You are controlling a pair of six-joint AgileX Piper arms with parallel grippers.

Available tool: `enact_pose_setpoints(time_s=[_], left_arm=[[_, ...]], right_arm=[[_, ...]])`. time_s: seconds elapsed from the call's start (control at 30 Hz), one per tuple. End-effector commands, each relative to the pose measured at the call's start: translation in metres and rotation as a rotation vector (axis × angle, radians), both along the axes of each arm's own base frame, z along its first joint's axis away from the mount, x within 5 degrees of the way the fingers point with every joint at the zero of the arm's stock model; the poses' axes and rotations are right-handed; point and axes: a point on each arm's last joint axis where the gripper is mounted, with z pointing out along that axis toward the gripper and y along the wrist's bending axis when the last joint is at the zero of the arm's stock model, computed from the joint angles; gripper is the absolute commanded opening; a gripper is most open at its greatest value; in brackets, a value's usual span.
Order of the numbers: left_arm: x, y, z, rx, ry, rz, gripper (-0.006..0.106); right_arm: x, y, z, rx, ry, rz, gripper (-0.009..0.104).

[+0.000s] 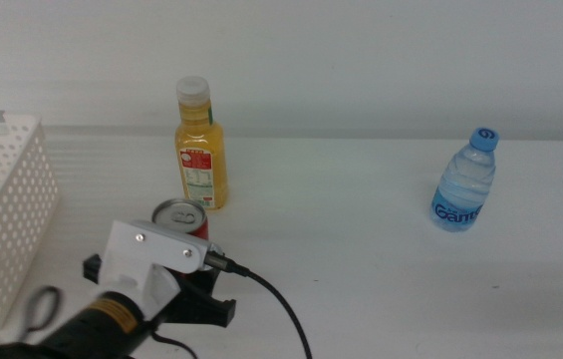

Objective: Use arms to grab the bottles and put them into the dustbin to the left of the table.

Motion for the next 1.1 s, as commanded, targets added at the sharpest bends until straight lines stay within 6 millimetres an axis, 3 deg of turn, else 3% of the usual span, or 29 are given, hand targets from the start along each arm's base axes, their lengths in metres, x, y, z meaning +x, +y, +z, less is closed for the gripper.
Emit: enact_pose_setpoints(time_s=[0.0,0.27,0.43,0.67,1.07], left_arm=[[-0.008,0.003,0.022,0.02,-0.003,-0.014,-0.002],[-0.031,0.02,0.075,-0.072,0.105,0.046,-0.002],[-0.037,0.026,0.094,-0.13,0.163,0.003,-0.002],[-0.033,0.039,0.094,-0.09,0.17,-0.016,-0.002],[-0.032,0.04,0.094,-0.081,0.161,-0.011,-0.002]], right_arm=[[-0.001,0.0,-0.012,-0.006,-0.008,-0.008,0.093],[-0.001,0.0,-0.012,-0.006,-0.008,-0.008,0.093],[-0.001,0.0,-0.012,-0.006,-0.008,-0.008,0.093],[-0.001,0.0,-0.012,-0.006,-0.008,-0.008,0.093],[-0.001,0.0,-0.012,-0.006,-0.008,-0.008,0.093]])
